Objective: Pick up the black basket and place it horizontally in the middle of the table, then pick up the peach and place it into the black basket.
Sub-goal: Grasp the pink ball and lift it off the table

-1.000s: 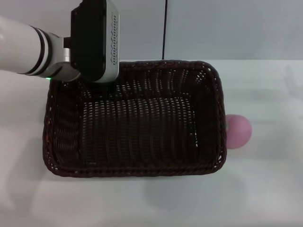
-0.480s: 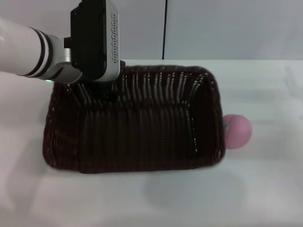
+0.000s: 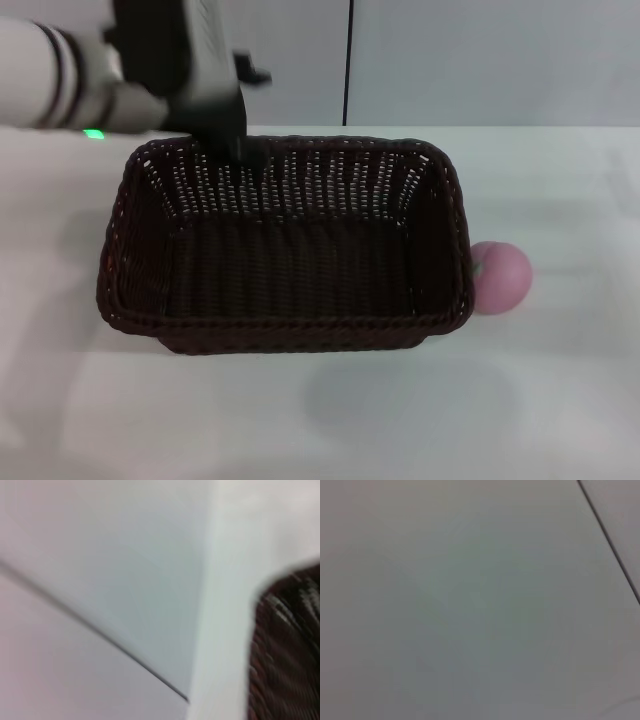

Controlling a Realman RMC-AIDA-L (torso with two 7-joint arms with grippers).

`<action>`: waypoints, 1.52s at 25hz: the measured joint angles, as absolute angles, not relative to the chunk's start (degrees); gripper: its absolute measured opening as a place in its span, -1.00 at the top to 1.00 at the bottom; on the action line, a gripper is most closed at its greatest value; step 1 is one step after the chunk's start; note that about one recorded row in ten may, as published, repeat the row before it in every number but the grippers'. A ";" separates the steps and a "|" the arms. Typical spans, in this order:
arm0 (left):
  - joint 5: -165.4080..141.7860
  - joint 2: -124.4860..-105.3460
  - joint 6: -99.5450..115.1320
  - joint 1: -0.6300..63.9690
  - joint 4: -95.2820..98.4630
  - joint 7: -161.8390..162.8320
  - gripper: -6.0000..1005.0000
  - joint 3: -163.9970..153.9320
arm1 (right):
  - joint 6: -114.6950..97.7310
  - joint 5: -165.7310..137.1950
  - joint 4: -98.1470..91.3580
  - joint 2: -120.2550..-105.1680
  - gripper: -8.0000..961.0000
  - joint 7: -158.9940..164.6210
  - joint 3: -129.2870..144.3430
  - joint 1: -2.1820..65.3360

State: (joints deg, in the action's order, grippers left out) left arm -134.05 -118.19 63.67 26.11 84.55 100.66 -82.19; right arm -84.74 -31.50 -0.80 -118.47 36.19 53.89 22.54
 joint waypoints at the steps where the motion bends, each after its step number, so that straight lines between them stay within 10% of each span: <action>1: -131.55 -118.19 63.79 25.87 84.48 100.59 -0.57 -80.44 | -84.74 -31.50 -0.80 -118.47 -0.34 36.19 53.89 22.54; 10: -96.09 -118.30 63.83 15.37 79.49 93.00 -0.56 -67.53 | -85.13 -70.59 -40.93 -111.46 -0.34 86.70 48.92 8.19; 20: -64.38 -118.41 65.39 5.92 61.71 69.43 -0.56 -68.22 | -103.49 -130.81 -72.91 -111.74 -0.34 134.81 35.30 22.57; 25: -61.98 -118.26 67.64 5.25 54.91 67.72 -0.56 -66.80 | -103.90 -141.47 -71.38 -115.45 -0.34 135.64 35.34 30.75; 38: -61.55 -118.30 69.20 6.19 50.60 67.53 -0.56 -64.58 | -93.12 -142.87 -55.80 -116.82 -0.34 135.63 44.33 36.21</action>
